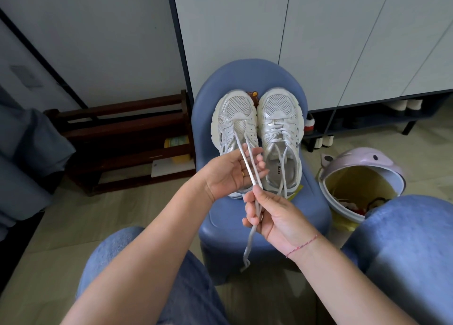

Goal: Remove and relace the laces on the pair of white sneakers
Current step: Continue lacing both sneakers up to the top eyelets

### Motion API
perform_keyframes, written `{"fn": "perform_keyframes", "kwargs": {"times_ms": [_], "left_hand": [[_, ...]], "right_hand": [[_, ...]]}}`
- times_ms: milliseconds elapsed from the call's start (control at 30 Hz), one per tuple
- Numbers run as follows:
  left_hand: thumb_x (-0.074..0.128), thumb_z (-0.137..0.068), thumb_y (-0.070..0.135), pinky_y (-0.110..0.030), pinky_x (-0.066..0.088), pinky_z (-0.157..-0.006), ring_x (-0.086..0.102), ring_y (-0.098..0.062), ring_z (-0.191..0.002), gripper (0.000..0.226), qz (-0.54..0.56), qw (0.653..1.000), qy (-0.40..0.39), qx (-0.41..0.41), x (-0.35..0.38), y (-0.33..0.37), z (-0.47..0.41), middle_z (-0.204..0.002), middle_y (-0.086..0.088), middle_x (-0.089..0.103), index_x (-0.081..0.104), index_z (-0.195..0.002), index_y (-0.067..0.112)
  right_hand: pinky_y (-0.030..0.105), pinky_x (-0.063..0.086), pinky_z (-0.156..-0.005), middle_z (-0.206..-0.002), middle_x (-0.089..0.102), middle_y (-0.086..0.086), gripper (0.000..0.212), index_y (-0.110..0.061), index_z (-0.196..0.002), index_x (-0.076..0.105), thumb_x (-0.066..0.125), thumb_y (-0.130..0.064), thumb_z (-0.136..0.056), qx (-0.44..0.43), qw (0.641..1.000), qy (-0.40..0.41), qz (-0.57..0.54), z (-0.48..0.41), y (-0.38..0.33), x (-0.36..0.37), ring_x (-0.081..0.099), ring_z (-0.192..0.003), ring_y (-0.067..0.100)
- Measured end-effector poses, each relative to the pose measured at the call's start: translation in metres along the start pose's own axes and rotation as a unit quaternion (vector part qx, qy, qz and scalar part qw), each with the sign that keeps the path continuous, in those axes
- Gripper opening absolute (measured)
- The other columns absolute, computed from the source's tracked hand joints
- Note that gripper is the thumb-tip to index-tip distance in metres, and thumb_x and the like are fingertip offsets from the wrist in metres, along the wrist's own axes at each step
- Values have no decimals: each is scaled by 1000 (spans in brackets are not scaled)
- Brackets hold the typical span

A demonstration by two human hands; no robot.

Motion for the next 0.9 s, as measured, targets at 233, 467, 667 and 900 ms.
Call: {"fn": "perform_keyframes", "kwargs": {"times_ms": [233, 467, 667, 900], "left_hand": [[47, -101, 34, -31, 60, -71, 44, -8, -51, 32, 2, 1000, 4, -6, -2, -1, -1, -64, 4, 39, 62, -102, 6], [35, -107, 28, -15, 36, -38, 24, -4, -34, 37, -124, 988, 88, -35, -18, 7, 11, -42, 9, 28, 49, -75, 16], [32, -105, 20, -15, 34, -39, 22, -5, -33, 35, -24, 990, 119, 67, -48, 54, 29, -41, 8, 26, 50, -75, 13], [37, -104, 28, -16, 32, -40, 22, -6, -32, 38, 63, 951, 243, 179, -100, 90, 51, -38, 9, 27, 54, -74, 14]], "right_hand": [[27, 52, -58, -57, 56, 6, 30, -8, -69, 71, 54, -27, -84, -2, 1000, -3, -9, -1, 1, 0, 50, -45, 12], [27, 53, -59, -56, 56, 6, 30, -8, -68, 71, 53, -25, -85, -20, 1000, 9, 10, 1, -5, -12, 50, -45, 12], [26, 53, -53, -52, 54, 5, 27, -8, -65, 72, 59, -28, -77, -57, 997, 55, -1, -1, -22, -38, 48, -43, 11], [24, 53, -53, -49, 51, 2, 34, -11, -60, 71, 52, -27, -83, -115, 989, 88, -21, 2, -56, -55, 48, -42, 10]]}}
Point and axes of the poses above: each hand's wrist, its own z-axis away from the middle knuckle, its own x-axis out of the palm, y = z × x, the point moved 5 cm from there along -z, towards the middle knuckle
